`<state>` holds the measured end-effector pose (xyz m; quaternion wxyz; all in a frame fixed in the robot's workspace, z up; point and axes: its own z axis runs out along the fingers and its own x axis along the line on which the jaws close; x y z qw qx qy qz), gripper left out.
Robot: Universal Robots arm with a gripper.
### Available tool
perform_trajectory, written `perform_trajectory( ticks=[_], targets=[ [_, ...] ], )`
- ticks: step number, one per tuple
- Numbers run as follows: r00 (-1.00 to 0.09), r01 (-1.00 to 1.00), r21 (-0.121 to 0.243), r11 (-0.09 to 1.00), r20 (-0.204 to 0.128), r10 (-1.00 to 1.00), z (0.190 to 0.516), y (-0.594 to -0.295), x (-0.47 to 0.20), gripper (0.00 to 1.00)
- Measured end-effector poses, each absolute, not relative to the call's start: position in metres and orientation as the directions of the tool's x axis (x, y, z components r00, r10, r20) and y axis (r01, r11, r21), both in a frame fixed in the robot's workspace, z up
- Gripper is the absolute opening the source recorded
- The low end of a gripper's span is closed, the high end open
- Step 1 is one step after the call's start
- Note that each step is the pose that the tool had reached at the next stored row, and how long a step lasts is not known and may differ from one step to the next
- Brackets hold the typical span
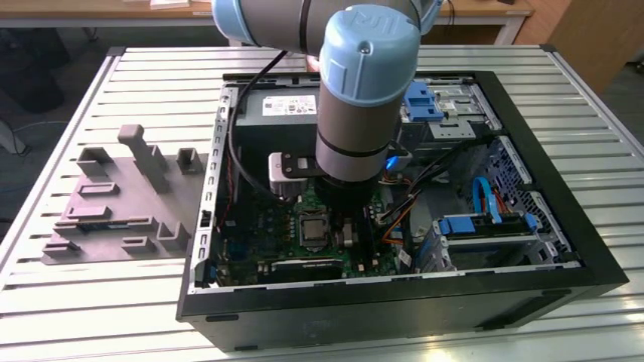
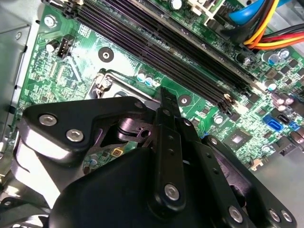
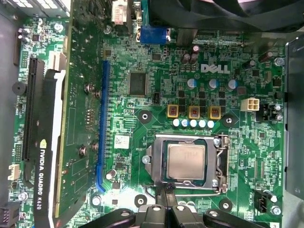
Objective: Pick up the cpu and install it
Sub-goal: 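Install the first cpu locking lever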
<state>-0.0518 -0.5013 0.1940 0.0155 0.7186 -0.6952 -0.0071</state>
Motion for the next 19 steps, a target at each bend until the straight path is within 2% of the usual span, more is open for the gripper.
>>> perform_trajectory(
  ticks=[19],
  targets=[
    [0.043, -0.999, 0.031, -0.043, 0.011, -0.999, 0.1885, -0.5013, -0.0514, 0.11]
  ],
)
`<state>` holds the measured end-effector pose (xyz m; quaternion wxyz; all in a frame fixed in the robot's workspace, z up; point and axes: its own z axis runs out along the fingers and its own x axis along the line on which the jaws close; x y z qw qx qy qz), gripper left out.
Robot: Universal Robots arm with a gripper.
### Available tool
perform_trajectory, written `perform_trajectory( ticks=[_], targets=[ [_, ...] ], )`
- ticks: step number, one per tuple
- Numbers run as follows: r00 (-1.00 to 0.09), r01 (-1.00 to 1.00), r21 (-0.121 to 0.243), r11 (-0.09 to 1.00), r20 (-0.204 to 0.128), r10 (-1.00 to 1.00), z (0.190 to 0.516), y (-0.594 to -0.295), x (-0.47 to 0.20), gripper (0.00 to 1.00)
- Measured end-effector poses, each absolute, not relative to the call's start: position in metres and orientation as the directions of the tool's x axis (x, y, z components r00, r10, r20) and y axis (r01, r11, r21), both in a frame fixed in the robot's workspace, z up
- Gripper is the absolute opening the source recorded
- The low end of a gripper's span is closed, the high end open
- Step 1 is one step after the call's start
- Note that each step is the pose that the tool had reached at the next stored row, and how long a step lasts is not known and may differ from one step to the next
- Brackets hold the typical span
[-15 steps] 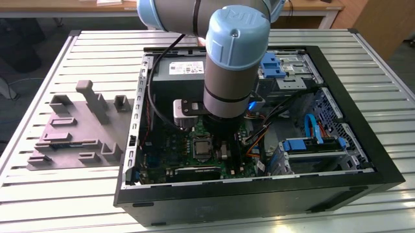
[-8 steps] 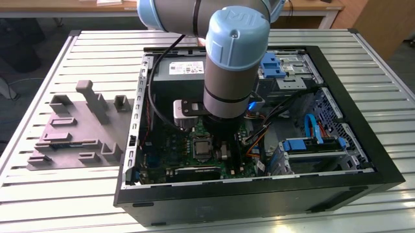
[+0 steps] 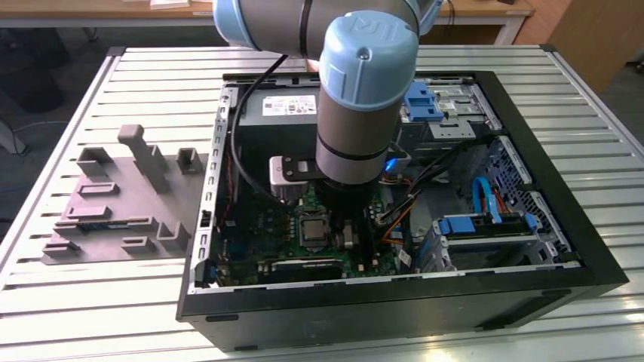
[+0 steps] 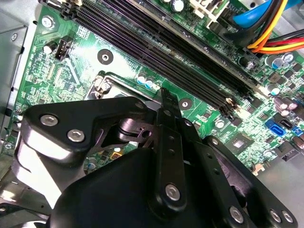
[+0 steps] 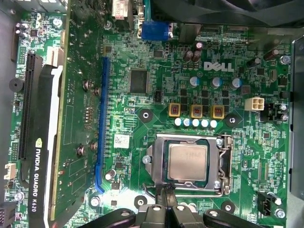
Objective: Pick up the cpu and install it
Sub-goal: 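Install the first cpu locking lever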
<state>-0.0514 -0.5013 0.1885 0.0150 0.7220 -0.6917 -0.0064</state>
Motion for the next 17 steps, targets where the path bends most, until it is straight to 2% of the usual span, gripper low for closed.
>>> perform_trajectory(
  ticks=[17],
  targets=[
    [0.049, -0.998, 0.03, -0.049, 0.011, -0.999, 0.1872, -0.5013, -0.0499, 0.11]
  ],
)
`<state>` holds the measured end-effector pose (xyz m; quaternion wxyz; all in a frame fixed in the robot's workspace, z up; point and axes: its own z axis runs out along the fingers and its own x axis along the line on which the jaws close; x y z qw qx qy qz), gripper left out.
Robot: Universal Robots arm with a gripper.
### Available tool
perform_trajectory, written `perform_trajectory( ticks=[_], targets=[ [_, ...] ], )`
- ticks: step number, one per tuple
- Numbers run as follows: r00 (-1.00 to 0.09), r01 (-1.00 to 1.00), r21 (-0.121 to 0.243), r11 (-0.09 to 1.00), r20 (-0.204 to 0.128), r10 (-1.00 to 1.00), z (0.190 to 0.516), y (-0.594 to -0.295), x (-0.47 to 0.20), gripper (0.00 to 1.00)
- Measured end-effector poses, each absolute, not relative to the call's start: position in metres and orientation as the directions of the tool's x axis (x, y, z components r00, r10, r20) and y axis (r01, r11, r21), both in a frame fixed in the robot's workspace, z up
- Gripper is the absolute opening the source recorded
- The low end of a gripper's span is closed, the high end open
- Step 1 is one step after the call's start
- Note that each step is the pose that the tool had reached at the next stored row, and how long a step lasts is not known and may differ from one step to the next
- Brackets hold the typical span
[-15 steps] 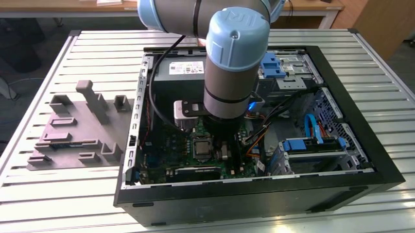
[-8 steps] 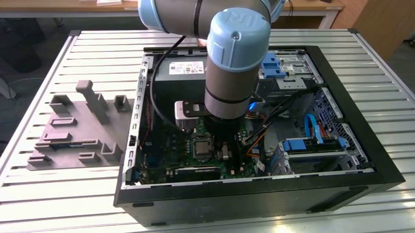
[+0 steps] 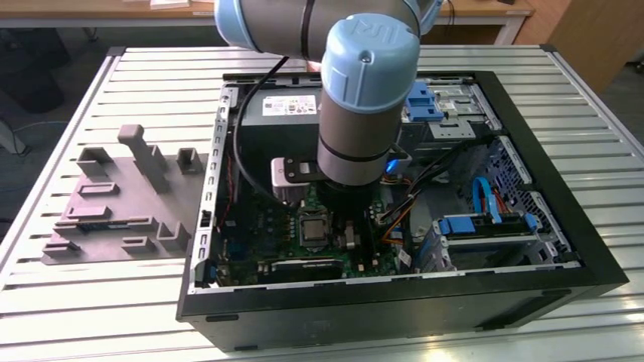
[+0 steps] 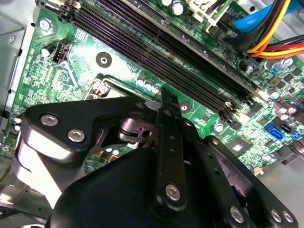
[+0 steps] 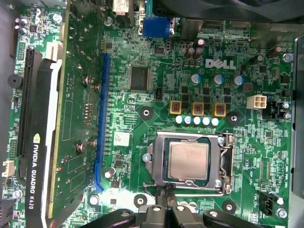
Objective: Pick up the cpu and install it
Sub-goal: 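Install the first cpu locking lever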
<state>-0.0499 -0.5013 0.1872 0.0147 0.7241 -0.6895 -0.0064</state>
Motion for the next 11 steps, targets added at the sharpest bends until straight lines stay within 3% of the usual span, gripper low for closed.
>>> perform_trajectory(
  ticks=[11],
  targets=[
    [0.049, -0.998, 0.03, -0.049, 0.011, -0.999, 0.212, -0.501, -0.05, 0.11]
  ],
)
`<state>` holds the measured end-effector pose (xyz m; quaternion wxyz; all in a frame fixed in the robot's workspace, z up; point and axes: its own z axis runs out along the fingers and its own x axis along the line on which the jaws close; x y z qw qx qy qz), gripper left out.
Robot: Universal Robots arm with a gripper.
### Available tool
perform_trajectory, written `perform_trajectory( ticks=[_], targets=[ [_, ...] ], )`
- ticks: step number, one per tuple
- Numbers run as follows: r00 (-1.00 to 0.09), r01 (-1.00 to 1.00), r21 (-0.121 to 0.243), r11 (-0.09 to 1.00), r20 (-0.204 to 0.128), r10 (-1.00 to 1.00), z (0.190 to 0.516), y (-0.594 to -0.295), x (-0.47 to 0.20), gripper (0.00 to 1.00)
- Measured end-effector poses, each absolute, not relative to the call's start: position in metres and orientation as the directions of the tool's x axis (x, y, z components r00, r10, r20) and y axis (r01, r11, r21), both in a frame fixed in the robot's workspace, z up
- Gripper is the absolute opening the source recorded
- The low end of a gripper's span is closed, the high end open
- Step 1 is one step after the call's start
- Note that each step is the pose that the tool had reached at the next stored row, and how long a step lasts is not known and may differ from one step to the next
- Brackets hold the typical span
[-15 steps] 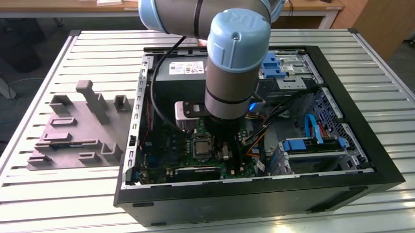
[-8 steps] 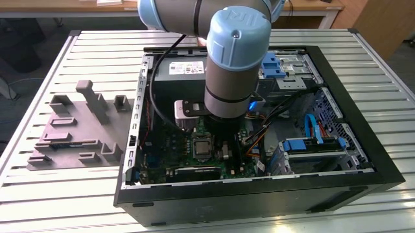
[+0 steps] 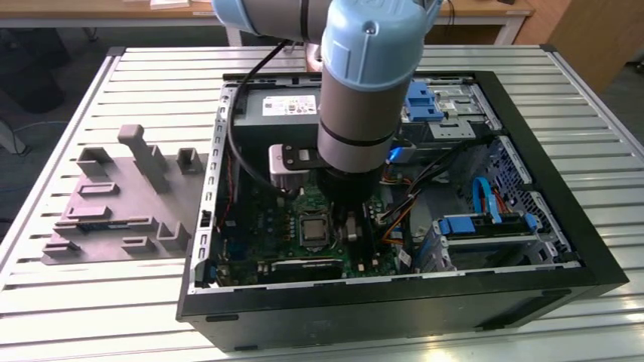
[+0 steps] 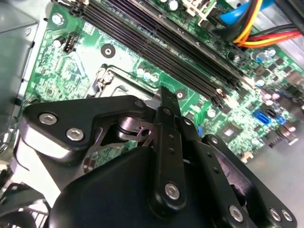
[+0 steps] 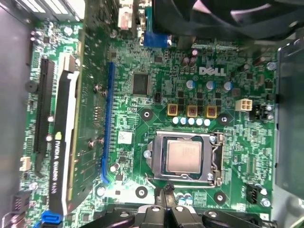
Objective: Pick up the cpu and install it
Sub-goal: 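Install the first cpu locking lever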
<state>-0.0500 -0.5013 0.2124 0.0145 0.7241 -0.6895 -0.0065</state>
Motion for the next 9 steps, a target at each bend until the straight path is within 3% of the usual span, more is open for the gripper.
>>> perform_trajectory(
  ticks=[9],
  targets=[
    [0.049, -0.998, 0.03, -0.049, 0.009, -0.999, 0.2172, -0.5013, -0.05, 0.11]
  ],
)
